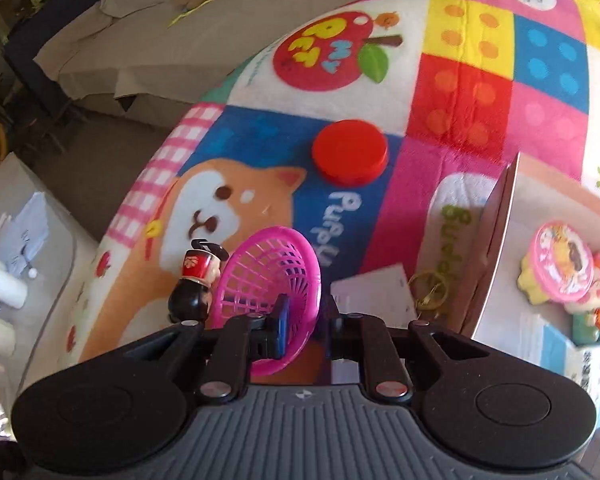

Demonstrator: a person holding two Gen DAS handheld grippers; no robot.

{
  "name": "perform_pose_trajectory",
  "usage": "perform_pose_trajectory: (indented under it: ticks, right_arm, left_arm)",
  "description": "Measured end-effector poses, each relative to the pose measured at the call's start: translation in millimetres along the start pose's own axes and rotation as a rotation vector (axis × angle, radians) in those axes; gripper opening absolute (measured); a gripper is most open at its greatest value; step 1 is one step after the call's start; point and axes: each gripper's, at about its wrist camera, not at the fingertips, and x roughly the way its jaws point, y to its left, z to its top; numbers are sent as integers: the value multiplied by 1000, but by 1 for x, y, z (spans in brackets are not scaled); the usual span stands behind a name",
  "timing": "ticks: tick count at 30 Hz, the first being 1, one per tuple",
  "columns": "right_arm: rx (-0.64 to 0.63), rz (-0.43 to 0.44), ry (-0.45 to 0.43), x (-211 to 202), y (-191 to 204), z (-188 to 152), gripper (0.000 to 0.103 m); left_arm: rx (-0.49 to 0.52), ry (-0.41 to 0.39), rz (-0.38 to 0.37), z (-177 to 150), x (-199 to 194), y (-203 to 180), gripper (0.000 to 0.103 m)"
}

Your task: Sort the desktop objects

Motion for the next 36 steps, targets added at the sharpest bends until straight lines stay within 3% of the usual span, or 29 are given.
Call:
perform_pose_trajectory:
  ticks: [2, 5, 8, 9, 11, 17, 19, 22, 27, 31, 36]
  right_arm:
    - [0, 52, 21, -10, 4, -16, 16]
    - [-125, -67, -111, -31, 18, -35, 17]
    - [-232, -210, -204, -35, 27, -34, 35]
    - [-244, -231, -209, -31, 26, -27, 48]
    - [-235, -246, -181, -17, 21, -12, 64]
    - [-208, -282, -74, 34, 12, 16, 63]
    - [-235, -289, -47, 40, 17, 12, 53]
    - [-225, -208, -6, 32, 21, -5, 51]
    - [-293, -103, 5, 2, 36, -64, 49]
    - [-307, -101, -59, -29, 33, -116, 49]
    - [-378, -292, -263, -69, 20, -172, 56]
  left_arm:
    - [10, 3, 0, -3, -3, -3, 103]
    - [14, 7, 7, -7, -6, -5, 103]
    - [13, 17, 35, -8, -5, -6, 103]
    - [12, 20, 43, -8, -4, -6, 103]
    - [8, 26, 52, -8, -5, -6, 103]
    - [-29, 50, 32, -11, -10, 2, 103]
    - [-32, 54, 17, -12, -13, 3, 103]
    - [-19, 68, -16, -15, -17, 2, 103]
    - [26, 92, -48, -23, -27, -3, 103]
    - [62, 104, -40, -27, -29, -9, 103]
    - [102, 126, -1, -27, -24, -21, 103]
